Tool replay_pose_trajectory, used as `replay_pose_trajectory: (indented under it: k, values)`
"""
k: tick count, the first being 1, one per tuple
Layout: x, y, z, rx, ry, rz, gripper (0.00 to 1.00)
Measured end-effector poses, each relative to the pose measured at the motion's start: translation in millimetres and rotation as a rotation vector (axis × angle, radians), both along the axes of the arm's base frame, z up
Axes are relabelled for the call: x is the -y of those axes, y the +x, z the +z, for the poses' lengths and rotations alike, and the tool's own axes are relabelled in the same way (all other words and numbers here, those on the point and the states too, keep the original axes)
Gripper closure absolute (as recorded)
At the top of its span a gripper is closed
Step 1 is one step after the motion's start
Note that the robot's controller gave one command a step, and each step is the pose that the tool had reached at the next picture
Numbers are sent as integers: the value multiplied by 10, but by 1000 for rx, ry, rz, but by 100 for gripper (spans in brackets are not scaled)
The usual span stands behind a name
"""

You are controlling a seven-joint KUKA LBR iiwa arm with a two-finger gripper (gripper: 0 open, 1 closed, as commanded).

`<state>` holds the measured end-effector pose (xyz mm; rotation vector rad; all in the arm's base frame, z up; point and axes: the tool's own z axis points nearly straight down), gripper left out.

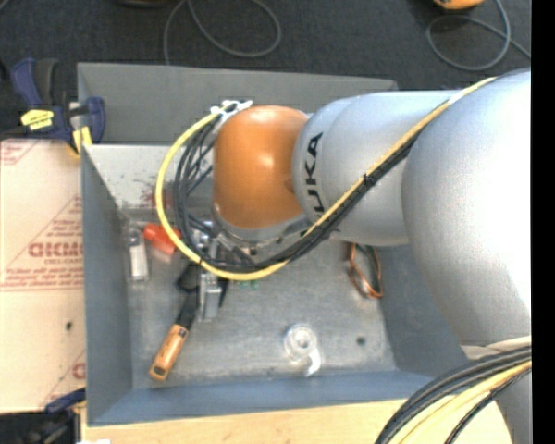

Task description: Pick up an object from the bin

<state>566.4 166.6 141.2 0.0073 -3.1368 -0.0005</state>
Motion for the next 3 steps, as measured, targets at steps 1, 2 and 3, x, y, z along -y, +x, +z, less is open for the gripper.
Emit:
replay_pose_trajectory:
  k: [1, 2, 3]
  values:
    - [8, 17, 49, 7, 1, -4, 0]
    - [69, 49, -181, 14, 2, 169, 0]
    - [449, 333, -649, 14, 2, 435, 0]
